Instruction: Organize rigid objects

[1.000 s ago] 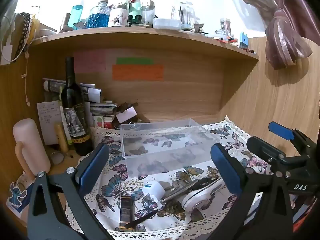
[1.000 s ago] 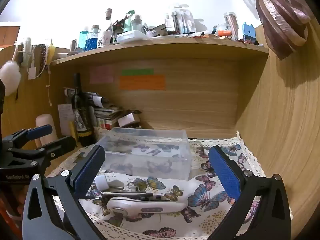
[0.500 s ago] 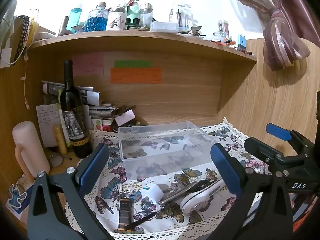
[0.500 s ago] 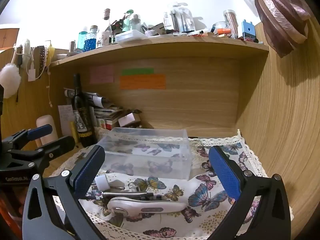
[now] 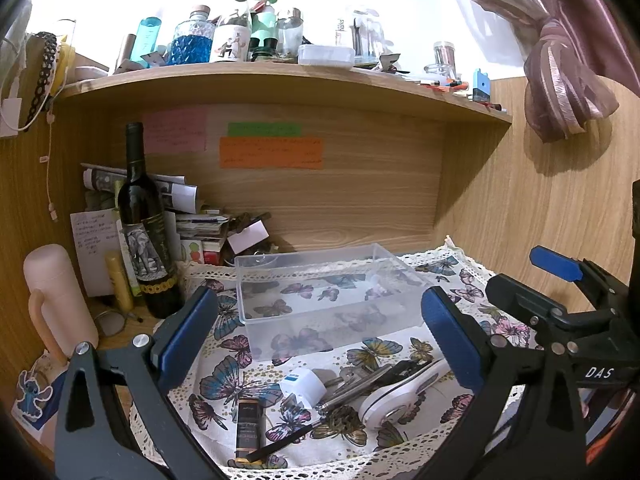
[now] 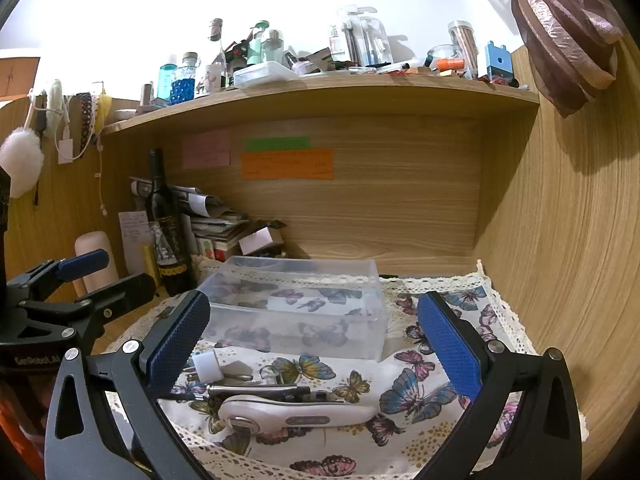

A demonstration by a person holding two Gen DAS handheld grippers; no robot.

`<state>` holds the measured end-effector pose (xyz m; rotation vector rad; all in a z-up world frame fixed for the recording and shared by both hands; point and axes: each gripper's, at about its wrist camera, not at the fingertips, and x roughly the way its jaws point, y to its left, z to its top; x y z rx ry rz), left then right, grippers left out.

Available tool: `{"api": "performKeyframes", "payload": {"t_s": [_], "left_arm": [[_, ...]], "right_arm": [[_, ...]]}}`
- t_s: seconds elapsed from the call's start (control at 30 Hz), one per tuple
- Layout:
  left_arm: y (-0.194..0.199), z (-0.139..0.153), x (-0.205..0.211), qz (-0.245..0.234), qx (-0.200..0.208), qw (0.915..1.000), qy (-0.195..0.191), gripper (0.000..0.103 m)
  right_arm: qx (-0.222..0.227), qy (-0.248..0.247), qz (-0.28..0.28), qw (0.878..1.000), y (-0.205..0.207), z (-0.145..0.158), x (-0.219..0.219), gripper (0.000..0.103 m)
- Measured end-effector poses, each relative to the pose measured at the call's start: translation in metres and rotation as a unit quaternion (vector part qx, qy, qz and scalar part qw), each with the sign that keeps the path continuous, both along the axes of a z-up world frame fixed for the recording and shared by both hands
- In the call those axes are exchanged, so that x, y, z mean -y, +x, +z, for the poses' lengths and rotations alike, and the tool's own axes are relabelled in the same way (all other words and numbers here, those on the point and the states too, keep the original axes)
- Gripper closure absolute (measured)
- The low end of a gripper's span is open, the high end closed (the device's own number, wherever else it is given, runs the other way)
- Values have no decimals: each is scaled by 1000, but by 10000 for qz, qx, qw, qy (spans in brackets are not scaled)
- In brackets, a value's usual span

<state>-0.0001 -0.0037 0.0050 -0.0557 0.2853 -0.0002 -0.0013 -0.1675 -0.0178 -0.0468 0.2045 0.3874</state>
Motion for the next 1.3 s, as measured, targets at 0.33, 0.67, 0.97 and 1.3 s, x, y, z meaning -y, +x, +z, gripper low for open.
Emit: {"api": "performKeyframes", "payload": {"t_s": [0.33,0.67,0.97,1.3], "left_arm": [[0,0,0,-7,10,10000,7,0],[-1,2,0,-12,36,10000,6,0],[0,2,0,-12,39,10000,7,0],[0,2,0,-10,41,10000,5,0]], "right_arm": [[10,7,-24,10000,-1,1,-1,0],[20,-1,-30,10000,-1,1,-1,0],[-19,19,-12,10000,0,1,-1,0],[-17,22,-20,10000,0,1,-1,0]]}}
